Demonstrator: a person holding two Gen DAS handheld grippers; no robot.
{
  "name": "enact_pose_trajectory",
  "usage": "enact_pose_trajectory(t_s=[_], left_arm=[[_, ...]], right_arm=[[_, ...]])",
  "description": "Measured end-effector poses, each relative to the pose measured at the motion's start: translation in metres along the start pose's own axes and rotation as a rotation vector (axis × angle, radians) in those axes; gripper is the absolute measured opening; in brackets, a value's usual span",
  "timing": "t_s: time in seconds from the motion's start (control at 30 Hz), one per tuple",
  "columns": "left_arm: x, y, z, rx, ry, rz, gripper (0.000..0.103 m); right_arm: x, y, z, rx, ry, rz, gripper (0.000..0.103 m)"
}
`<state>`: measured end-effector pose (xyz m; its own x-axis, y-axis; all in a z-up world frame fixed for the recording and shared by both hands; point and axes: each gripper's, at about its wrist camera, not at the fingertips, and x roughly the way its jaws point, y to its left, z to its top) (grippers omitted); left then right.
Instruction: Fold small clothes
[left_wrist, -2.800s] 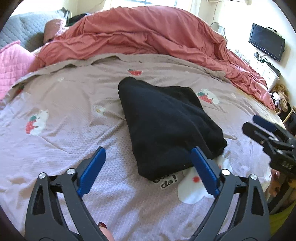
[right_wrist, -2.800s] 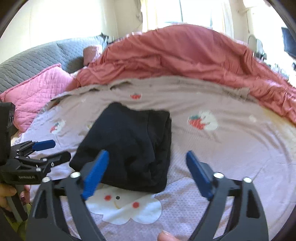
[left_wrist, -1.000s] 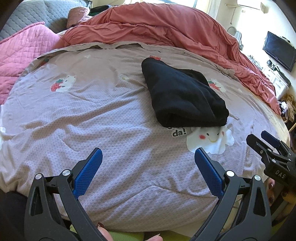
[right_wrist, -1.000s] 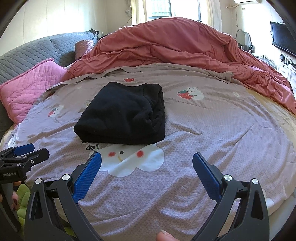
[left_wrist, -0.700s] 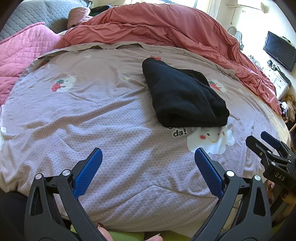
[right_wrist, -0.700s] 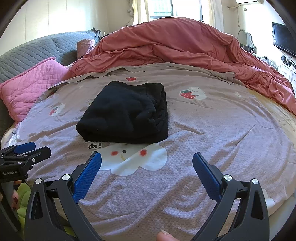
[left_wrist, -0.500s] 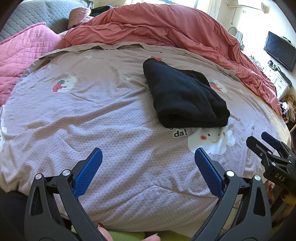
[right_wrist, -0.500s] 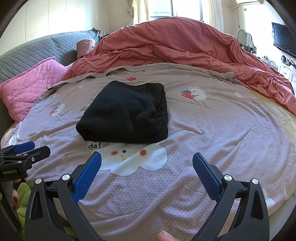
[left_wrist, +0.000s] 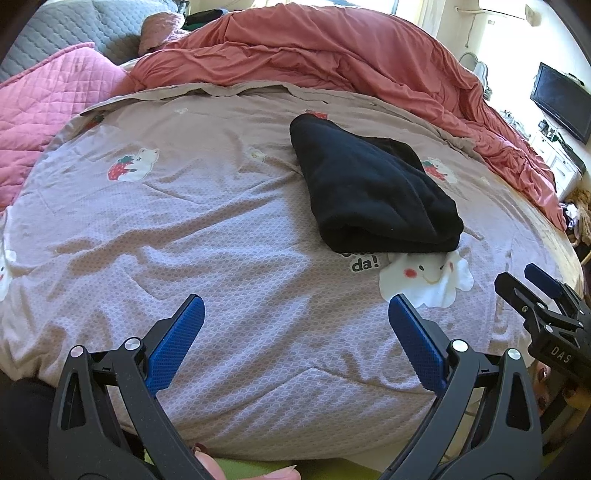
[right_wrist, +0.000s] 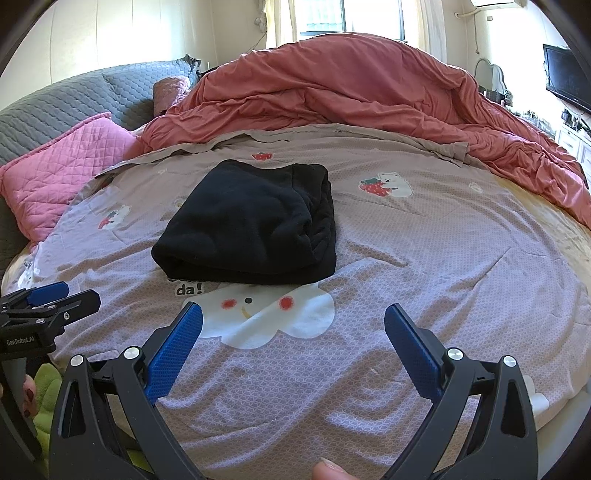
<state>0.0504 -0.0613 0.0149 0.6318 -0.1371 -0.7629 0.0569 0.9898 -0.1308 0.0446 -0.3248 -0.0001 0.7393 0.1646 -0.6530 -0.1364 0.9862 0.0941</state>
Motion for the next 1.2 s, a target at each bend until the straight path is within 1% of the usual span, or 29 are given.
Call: enact_pose_trajectory(t_s=[0.7,0.97,1.07,1.2], left_arm=[[0.002,-0.004,-0.002,0.009,0.015,0.011,0.093],[0.004,-0.008,-0.002,0.012,0.022,-0.011,0.093],[0.002,-0.01,-0.002,0.022,0.017,0.002,0.093],[0.0,-0.002,0.001,-0.009,0.003,-0.022,0.093]], right_arm=[[0.002,-0.001,-0.001,0.002,0.003,0.001,0.098],[0.004,-0.002,-0.003,0.006,0.007,-0.009,0.098],[0.004,-0.005,-0.003,0.017,0.008,-0.016,0.098],[0.004,-0.013,-0.003,0.046,0.008,-0.043,0.098]])
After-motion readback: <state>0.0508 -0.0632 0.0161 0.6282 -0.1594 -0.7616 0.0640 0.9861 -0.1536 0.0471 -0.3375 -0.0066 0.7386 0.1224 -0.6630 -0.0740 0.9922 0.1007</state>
